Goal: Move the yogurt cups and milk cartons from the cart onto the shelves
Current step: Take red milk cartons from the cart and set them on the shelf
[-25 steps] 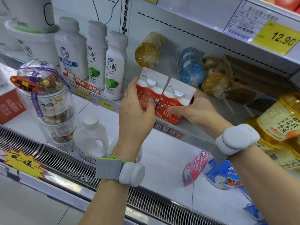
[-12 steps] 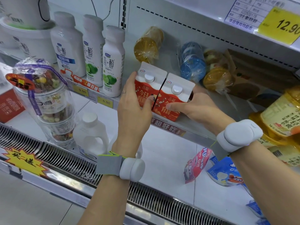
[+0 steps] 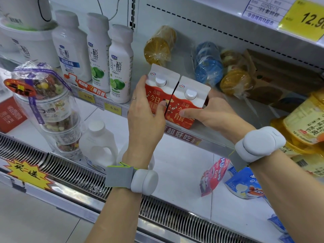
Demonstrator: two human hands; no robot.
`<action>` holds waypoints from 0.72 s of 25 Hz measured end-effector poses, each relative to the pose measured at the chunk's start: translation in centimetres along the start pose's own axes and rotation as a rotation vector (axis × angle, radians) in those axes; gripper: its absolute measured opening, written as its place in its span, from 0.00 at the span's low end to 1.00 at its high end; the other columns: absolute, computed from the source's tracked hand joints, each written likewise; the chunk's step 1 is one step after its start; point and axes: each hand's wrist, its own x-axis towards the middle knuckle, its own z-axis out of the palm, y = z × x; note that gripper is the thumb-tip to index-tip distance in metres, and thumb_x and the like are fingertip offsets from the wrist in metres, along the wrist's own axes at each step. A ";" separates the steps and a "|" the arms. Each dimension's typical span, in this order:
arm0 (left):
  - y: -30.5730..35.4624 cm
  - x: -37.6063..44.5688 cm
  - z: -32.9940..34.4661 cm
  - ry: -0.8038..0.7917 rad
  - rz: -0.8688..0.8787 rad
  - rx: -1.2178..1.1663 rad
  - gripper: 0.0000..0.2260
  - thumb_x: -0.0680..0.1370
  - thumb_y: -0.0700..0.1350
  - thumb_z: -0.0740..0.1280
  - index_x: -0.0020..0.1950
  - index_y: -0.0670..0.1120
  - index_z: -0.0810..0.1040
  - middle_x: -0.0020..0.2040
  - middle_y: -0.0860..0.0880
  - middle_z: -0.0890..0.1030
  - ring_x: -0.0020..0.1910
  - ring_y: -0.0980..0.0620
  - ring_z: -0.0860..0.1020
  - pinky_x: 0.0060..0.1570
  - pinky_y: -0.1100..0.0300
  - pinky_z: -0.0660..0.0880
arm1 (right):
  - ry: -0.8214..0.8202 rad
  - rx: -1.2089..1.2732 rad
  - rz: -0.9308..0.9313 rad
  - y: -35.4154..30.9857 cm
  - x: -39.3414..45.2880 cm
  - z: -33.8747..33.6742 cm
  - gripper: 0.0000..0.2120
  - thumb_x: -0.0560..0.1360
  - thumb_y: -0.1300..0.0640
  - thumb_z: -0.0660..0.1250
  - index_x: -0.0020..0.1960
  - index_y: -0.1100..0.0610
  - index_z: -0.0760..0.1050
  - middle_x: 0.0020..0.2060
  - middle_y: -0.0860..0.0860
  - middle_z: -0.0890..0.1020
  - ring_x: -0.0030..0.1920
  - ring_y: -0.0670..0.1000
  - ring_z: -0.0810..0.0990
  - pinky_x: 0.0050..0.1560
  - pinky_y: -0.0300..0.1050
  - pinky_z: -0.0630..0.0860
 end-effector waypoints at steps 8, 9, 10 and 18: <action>0.0 -0.1 0.1 -0.018 -0.003 0.025 0.32 0.80 0.44 0.70 0.80 0.50 0.59 0.74 0.51 0.72 0.70 0.51 0.72 0.70 0.45 0.72 | 0.009 -0.010 -0.017 -0.1 -0.2 0.0 0.28 0.67 0.51 0.81 0.60 0.43 0.69 0.43 0.36 0.77 0.42 0.39 0.79 0.37 0.33 0.71; 0.0 -0.1 0.1 -0.024 -0.003 0.026 0.32 0.80 0.44 0.70 0.80 0.50 0.59 0.74 0.51 0.71 0.70 0.52 0.72 0.70 0.45 0.72 | 0.008 -0.014 -0.013 -0.2 -0.2 -0.1 0.28 0.67 0.51 0.81 0.60 0.43 0.69 0.42 0.35 0.77 0.42 0.39 0.79 0.36 0.32 0.70; 0.0 -0.1 0.1 -0.025 0.001 0.029 0.32 0.80 0.44 0.70 0.80 0.50 0.59 0.74 0.51 0.72 0.70 0.52 0.72 0.69 0.45 0.72 | 0.002 -0.016 -0.004 -0.2 -0.2 -0.1 0.27 0.68 0.51 0.81 0.60 0.44 0.69 0.42 0.35 0.77 0.41 0.39 0.78 0.35 0.31 0.69; 0.0 0.0 0.1 0.002 0.014 0.044 0.30 0.80 0.44 0.69 0.80 0.50 0.61 0.72 0.51 0.73 0.68 0.51 0.74 0.68 0.46 0.73 | -0.014 -0.015 -0.019 -0.3 -0.4 -0.3 0.29 0.67 0.51 0.81 0.60 0.42 0.68 0.45 0.36 0.78 0.44 0.37 0.78 0.37 0.32 0.70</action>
